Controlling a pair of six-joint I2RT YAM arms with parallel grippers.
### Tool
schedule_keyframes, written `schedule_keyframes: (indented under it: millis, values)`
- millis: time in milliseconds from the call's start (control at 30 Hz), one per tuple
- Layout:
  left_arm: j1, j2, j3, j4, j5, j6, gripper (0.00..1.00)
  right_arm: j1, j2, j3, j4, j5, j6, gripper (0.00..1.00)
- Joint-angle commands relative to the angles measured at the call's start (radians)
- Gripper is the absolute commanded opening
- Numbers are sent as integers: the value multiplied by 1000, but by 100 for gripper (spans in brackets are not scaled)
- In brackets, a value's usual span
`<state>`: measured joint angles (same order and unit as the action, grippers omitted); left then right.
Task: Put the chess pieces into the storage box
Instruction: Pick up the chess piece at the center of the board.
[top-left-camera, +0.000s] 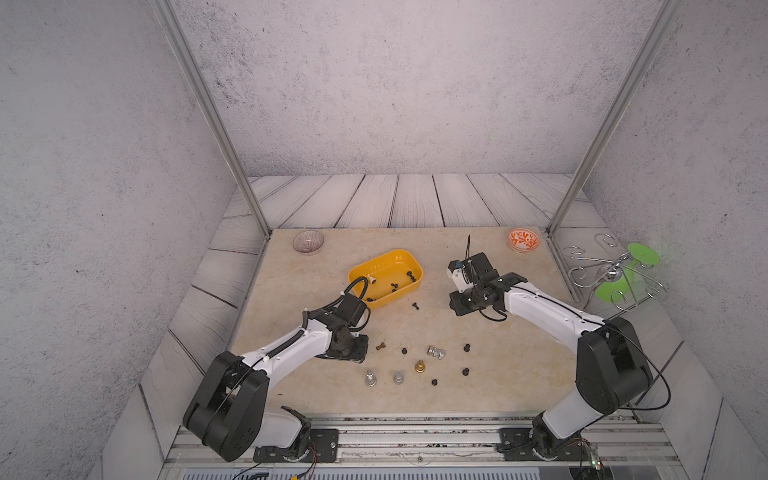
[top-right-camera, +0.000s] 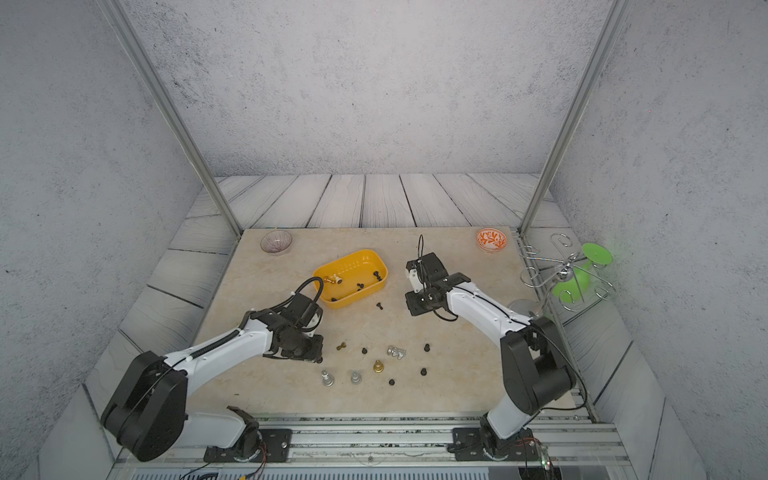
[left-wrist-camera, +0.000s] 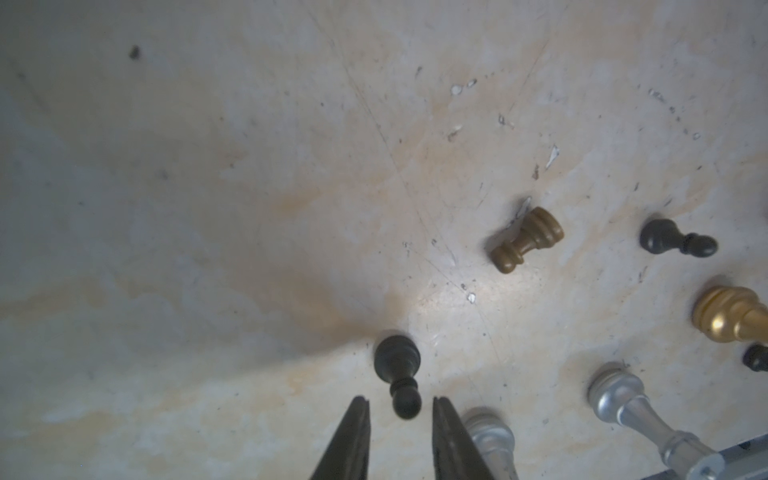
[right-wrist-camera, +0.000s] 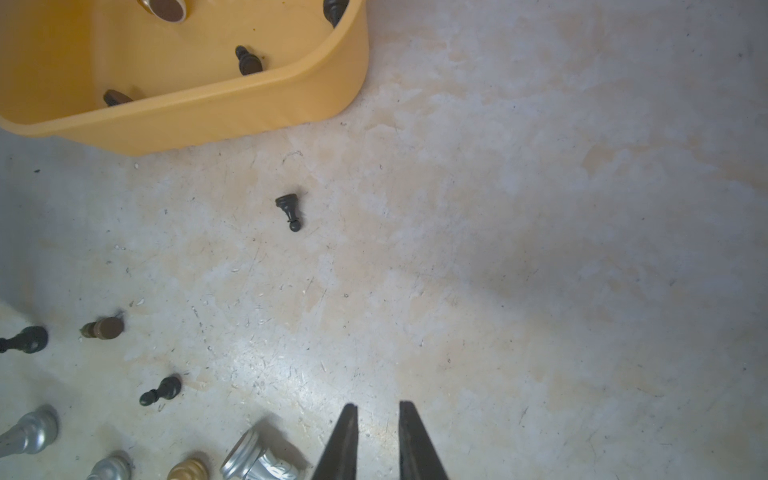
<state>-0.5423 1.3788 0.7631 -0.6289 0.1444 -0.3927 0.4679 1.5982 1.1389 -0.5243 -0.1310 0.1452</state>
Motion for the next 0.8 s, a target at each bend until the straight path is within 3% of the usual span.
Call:
schedule_keyframes:
  millis: [0, 200, 767]
  values:
    - [-11, 24, -8, 17, -17, -17, 29, -6, -67, -11, -5, -16, 2, 21]
    - [-15, 49, -16, 35, -30, -9, 28, -9, -75, -25, -6, -15, 8, 21]
    - [-19, 16, 8, 13, -29, 6, 11, -10, -73, -22, -13, -7, 14, 21]
